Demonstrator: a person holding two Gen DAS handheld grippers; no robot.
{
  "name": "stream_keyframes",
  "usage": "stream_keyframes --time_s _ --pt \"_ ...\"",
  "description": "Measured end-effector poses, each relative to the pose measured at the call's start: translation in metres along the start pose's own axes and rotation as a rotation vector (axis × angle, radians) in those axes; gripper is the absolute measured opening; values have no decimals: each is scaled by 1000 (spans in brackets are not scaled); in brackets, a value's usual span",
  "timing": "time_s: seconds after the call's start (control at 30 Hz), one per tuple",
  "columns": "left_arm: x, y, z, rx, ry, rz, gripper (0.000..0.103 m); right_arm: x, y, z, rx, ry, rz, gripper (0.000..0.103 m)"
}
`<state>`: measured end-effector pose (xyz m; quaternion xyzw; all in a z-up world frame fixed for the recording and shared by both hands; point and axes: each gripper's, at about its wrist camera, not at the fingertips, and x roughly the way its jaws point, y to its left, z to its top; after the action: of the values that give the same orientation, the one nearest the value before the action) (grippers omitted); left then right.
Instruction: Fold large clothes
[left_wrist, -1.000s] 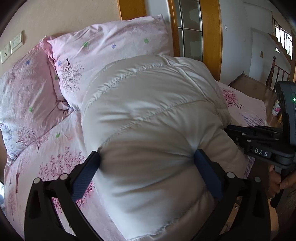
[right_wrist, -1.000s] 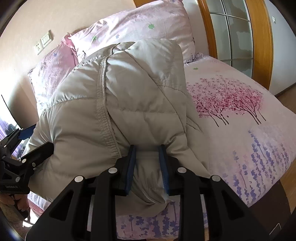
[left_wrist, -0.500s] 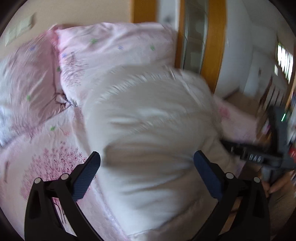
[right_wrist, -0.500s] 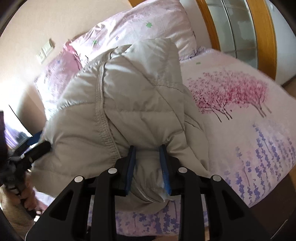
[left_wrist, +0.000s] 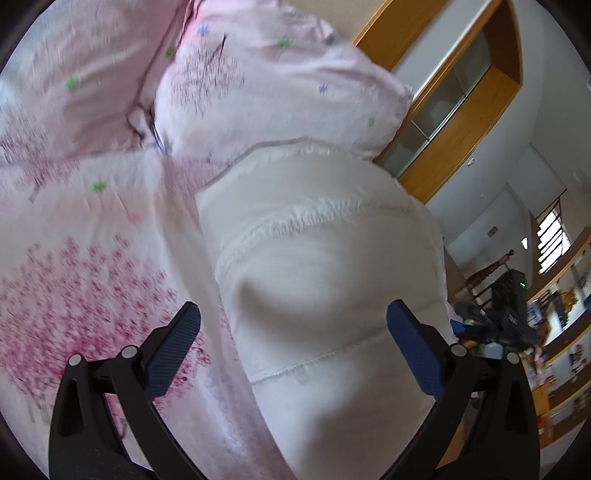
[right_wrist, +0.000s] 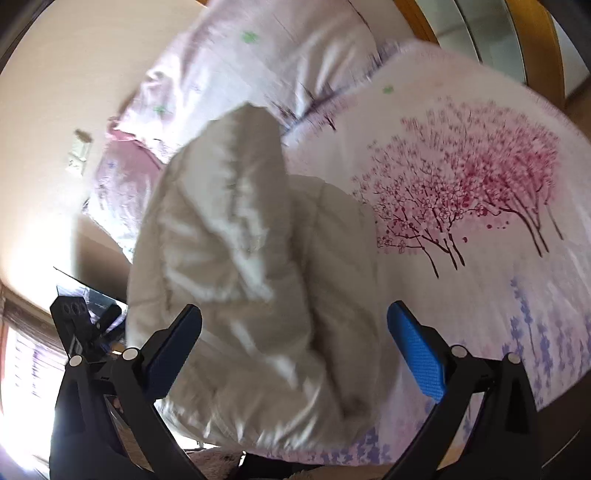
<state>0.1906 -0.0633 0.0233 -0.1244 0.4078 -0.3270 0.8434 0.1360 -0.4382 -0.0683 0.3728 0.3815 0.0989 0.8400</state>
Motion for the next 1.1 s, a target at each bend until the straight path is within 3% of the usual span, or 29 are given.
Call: stream_keyframes --time_s 0.17,0.4,0.7,1.1 --pt "18 3 0 -29 55 -57 101 34 -19 18 81 166 101 102" --pt "41 13 3 -78 129 -154 101 63 -27 21 124 329 222 102" --pt "48 33 0 -115 201 -240 101 85 -19 22 82 426 288 102" --pt "52 54 -10 -137 154 -324 101 100 1 26 15 417 363 102"
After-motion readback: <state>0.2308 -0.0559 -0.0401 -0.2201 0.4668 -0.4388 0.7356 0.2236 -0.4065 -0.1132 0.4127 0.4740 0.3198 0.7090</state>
